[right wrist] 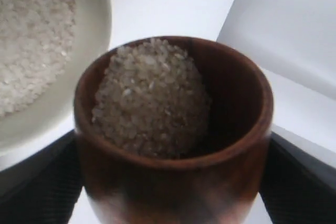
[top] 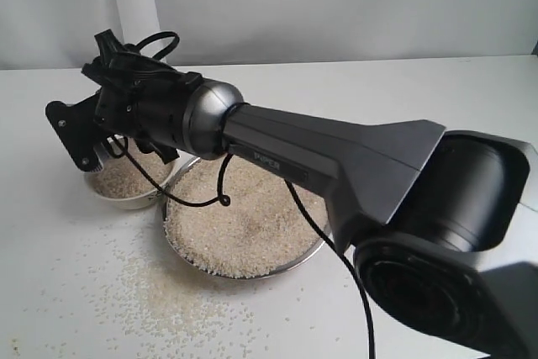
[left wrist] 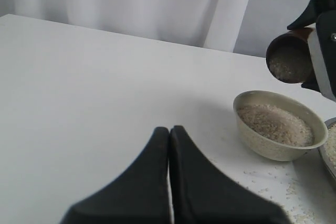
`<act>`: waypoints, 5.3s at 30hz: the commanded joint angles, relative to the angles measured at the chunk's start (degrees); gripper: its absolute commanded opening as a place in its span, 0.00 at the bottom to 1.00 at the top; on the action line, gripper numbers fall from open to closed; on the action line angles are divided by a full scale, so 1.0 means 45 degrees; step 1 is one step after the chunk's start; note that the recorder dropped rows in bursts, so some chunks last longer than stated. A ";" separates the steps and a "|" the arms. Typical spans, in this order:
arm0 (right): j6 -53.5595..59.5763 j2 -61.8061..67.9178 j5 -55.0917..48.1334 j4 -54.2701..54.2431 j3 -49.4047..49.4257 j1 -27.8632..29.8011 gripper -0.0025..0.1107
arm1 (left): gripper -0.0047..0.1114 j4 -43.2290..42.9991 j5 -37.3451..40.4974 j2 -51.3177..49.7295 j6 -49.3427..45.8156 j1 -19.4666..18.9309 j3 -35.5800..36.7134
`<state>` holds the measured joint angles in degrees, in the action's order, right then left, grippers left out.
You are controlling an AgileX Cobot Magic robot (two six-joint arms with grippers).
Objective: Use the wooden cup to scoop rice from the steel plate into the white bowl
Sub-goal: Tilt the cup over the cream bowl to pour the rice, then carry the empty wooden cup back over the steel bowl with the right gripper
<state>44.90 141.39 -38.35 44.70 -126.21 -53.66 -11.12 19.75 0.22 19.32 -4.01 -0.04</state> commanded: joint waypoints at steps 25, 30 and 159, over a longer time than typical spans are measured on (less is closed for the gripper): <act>0.0206 0.0078 -0.1004 0.2360 -0.0089 -0.0265 0.02 | 0.04 -0.0034 -0.0086 -0.0050 0.0028 0.0058 0.0008; 0.1857 0.0078 -0.0952 0.2482 -0.0089 -0.0265 0.02 | 0.04 -0.0034 -0.0086 -0.0050 0.0028 0.0058 0.0008; -0.7639 -0.3875 -0.0080 0.5002 0.8836 0.1738 0.02 | 0.04 -0.0034 -0.0086 -0.0050 0.0028 0.0058 0.0008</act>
<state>8.08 123.27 -40.44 64.21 -86.80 -46.19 -11.12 19.75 0.22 19.32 -4.01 -0.04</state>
